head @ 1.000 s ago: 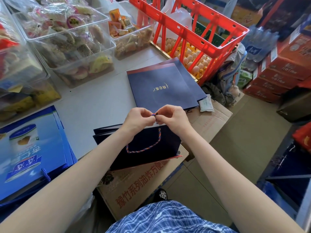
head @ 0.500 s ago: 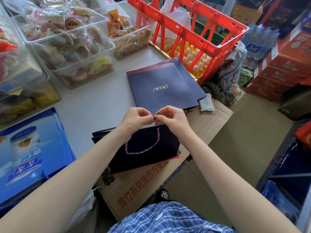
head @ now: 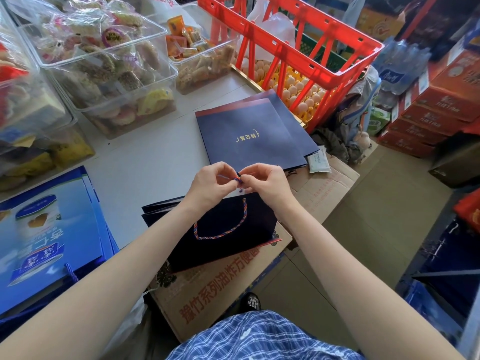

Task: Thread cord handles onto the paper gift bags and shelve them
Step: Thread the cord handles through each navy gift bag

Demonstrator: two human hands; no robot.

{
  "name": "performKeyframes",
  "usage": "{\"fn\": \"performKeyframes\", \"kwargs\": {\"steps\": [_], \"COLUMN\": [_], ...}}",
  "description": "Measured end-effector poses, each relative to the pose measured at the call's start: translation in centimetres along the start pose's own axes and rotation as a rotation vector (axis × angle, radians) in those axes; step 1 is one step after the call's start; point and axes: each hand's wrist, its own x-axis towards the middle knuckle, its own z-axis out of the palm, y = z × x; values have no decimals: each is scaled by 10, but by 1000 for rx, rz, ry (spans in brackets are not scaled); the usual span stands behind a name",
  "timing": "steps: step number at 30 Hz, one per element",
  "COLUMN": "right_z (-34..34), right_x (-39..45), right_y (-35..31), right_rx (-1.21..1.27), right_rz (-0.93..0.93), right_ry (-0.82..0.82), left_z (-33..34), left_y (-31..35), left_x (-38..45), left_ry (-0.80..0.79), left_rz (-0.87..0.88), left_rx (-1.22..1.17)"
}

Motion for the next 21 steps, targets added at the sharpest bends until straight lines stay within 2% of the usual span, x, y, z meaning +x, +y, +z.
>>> {"fn": "performKeyframes", "kwargs": {"steps": [4, 14, 21], "right_z": [3, 1, 1], "right_x": [1, 1, 4], "right_y": [3, -1, -1], "right_rx": [-157, -205, -243], "right_rz": [-73, -67, -62], "right_ry": [-6, -52, -56], "left_z": [-1, -1, 1], "left_y": [-3, 0, 0], "left_x": [1, -4, 0], "left_ry": [16, 104, 156], "left_rz": [10, 167, -23], "left_rx": [10, 197, 108]}}
